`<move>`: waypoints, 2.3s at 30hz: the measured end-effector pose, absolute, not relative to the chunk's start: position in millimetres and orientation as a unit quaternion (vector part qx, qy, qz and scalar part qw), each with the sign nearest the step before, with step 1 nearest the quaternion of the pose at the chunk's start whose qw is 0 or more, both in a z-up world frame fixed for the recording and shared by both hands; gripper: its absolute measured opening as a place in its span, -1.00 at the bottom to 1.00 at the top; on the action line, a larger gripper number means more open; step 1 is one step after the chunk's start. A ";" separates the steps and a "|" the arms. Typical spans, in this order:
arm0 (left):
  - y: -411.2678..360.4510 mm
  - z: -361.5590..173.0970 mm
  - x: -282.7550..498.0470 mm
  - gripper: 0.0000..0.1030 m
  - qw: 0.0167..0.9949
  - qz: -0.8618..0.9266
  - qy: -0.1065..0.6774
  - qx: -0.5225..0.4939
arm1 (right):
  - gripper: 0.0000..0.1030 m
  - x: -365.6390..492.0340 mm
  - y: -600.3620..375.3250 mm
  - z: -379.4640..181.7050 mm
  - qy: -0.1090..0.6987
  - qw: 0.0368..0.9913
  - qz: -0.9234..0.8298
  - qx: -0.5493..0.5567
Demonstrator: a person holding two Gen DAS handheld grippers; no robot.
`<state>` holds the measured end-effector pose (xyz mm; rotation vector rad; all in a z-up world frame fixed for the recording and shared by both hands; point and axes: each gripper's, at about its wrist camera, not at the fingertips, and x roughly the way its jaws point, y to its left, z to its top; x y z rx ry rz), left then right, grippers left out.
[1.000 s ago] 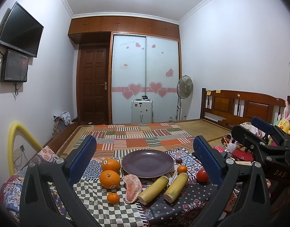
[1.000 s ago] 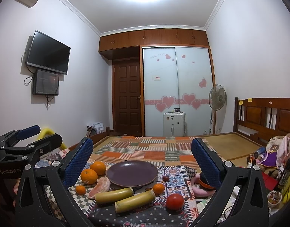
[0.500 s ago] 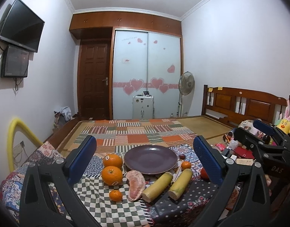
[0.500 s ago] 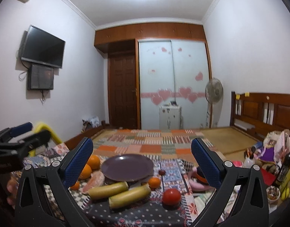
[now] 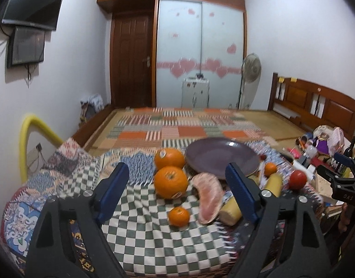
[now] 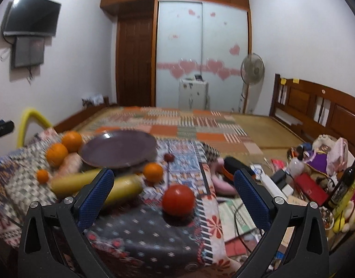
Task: Organize fruits
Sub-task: 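Grasp the large orange with the left tool while the right tool grasps the red tomato, then carry the orange onto the purple plate with the left tool while the right tool places the tomato there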
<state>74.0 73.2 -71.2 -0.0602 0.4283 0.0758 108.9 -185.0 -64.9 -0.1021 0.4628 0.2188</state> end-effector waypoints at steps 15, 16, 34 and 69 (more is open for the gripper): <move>99.6 -121.1 148.8 0.45 0.949 0.028 0.312 -0.035 | 0.62 152.6 -191.3 -104.0 0.314 0.940 0.124 -0.040; 98.1 -122.7 153.0 0.45 0.948 0.025 0.316 -0.031 | 0.57 153.6 -190.5 -106.1 0.316 0.940 0.125 -0.039; 88.5 -149.9 201.3 0.28 0.926 0.005 0.376 -0.017 | -0.01 169.8 -183.4 -116.0 0.336 0.928 0.156 -0.023; 58.3 -72.5 184.5 0.25 0.955 -0.017 0.295 -0.005 | -0.12 192.9 -153.8 -42.2 0.233 0.952 0.197 -0.021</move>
